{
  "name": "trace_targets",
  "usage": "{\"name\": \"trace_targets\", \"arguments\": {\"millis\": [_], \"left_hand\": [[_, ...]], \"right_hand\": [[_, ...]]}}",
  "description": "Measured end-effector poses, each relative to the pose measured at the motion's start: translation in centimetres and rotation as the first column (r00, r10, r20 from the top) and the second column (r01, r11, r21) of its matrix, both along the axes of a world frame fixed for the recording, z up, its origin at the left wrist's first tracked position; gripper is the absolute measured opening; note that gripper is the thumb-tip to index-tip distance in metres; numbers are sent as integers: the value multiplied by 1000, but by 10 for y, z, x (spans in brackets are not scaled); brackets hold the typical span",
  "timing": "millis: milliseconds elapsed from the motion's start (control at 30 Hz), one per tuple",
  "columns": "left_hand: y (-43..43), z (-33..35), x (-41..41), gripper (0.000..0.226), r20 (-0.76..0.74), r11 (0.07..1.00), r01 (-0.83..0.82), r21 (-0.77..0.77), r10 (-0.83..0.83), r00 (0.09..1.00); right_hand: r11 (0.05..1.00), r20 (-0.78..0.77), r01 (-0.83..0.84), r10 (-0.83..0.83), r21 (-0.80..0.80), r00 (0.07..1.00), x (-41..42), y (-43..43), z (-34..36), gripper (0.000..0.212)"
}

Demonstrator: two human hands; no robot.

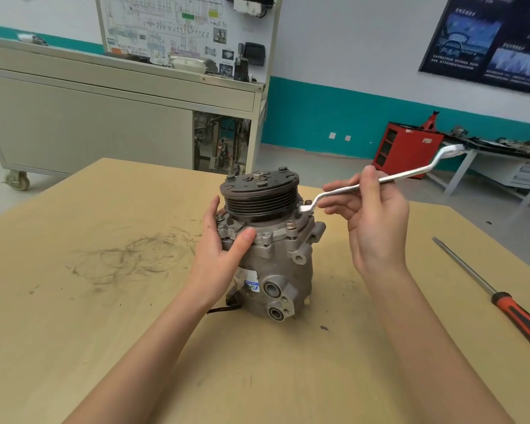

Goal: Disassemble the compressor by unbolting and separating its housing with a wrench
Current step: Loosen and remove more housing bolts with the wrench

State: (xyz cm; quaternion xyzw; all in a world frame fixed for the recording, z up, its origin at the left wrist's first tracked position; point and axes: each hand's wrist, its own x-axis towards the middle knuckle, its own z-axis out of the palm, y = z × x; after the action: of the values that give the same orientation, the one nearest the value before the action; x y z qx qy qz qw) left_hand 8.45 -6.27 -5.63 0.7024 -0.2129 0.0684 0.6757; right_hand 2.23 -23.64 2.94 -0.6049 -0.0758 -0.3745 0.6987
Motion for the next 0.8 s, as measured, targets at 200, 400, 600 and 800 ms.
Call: {"name": "trace_targets", "arguments": {"millis": [200,400,600,800], "left_hand": [[-1,0,-1,104,17,1000,-15,0,15,1000],[-1,0,-1,104,12,1000,-24,15,24,1000],[0,0,-1,104,8,1000,-24,15,24,1000],[1,-1,-1,103,5,1000,-17,17,17,1000]], "right_hand": [[904,230,188,-103,-384,968,-19,28,-16,13],[889,303,139,-1,-436,953,-16,22,-29,18],[904,-301,-359,418,233,857,24,-10,1,34],[990,-131,-137,138,22,982,17,-9,11,32]]}}
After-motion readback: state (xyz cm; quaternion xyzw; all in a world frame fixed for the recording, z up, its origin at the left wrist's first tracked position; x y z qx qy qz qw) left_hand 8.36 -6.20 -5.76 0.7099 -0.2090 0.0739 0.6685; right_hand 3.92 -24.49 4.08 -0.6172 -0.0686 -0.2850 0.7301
